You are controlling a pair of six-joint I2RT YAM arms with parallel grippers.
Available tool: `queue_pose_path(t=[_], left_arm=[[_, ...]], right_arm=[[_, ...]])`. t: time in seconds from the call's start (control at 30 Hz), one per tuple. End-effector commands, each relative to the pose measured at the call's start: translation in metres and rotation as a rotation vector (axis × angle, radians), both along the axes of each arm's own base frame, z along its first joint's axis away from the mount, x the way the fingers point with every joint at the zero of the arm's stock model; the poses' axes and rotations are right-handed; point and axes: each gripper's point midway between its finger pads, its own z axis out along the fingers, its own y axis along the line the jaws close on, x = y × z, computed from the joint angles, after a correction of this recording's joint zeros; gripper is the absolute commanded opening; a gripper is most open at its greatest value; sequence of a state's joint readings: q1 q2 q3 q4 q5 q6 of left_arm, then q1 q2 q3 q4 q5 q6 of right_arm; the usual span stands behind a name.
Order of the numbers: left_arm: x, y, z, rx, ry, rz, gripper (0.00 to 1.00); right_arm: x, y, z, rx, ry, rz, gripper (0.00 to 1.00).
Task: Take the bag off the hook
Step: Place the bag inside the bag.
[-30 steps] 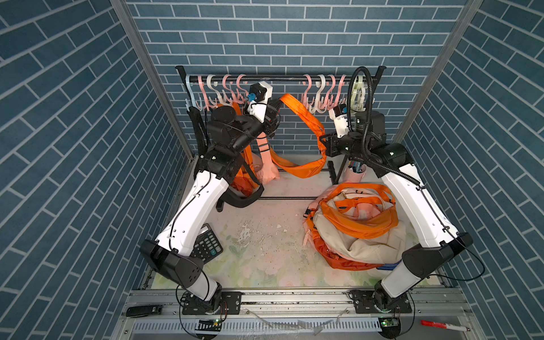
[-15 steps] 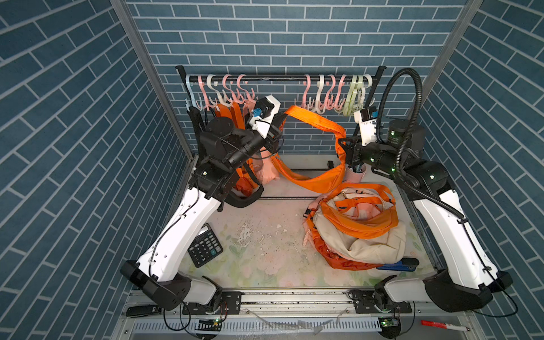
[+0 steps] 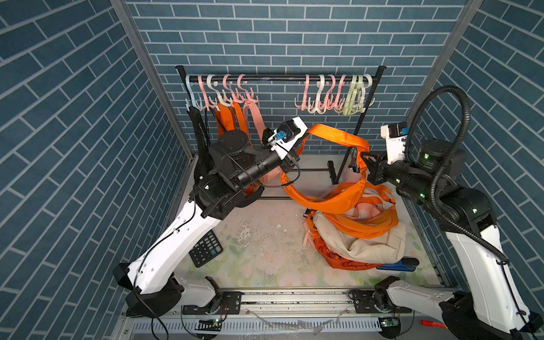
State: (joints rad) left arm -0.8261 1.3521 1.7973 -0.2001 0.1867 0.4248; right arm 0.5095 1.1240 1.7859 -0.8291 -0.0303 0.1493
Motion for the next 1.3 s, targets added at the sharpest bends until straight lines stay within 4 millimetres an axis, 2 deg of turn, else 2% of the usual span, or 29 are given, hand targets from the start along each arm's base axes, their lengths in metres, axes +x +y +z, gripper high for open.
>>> queue_pose_path(t=[0.0,0.3,0.67,0.93,1.1,1.27], left_arm=[[-0.02,0.0,0.017,0.016,-0.072,0.009,0.0],[-0.06,-0.019,0.029,0.047,-0.13,-0.039,0.0],[-0.102,-0.042,0.029,0.115,-0.205,-0.078,0.0],[-0.13,-0.055,0.023,0.124,-0.223,-0.139,0.0],[-0.139,-0.063,0.017,0.121,-0.202,-0.179,0.0],[-0.149,-0.064,0.02,0.086,-0.181,-0.228,0.0]], right_arm=[[-0.013,-0.017,0.002,-0.032,-0.018,-0.039,0.0],[-0.046,-0.045,0.013,-0.029,-0.068,-0.089,0.0],[-0.081,-0.069,0.017,0.001,-0.088,-0.117,0.0],[-0.1,-0.086,0.012,0.016,-0.092,-0.15,0.0],[-0.108,-0.103,0.001,0.019,-0.088,-0.22,0.0],[-0.117,-0.114,-0.005,0.027,-0.101,-0.25,0.0]])
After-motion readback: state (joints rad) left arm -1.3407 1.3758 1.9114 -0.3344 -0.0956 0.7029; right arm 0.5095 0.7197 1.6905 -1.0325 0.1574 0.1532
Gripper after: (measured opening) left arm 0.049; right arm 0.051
